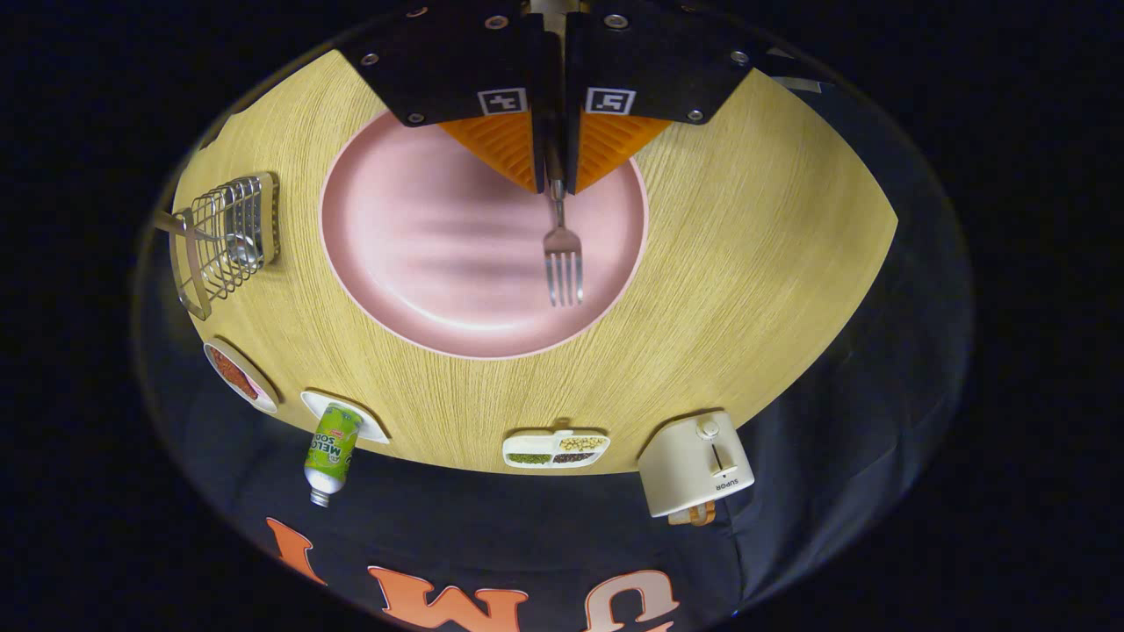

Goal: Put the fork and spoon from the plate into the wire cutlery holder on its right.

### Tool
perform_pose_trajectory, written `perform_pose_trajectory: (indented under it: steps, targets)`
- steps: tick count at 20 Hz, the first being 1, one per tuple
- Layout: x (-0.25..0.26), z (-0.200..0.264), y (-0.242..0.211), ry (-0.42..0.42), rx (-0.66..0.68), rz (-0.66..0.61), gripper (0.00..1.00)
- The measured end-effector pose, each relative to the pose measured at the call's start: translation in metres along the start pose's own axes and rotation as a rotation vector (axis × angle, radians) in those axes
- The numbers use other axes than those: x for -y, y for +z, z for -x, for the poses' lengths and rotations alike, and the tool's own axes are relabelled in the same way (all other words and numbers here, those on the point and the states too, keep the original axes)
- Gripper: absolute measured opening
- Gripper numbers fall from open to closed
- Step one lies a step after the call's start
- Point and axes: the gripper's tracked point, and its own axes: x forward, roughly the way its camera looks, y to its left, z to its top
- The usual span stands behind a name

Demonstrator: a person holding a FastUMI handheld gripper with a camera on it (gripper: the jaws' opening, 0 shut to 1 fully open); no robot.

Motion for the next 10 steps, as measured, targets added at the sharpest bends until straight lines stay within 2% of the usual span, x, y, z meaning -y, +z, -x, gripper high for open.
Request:
perform_pose_trajectory:
  steps: [2, 10]
  targets:
    - [0.006, 0.005, 0.002, -0.008, -0.004, -0.01, 0.04]
    - [0.028, 0.052, 0.027, 0.017, -0.025, -0.057, 0.04]
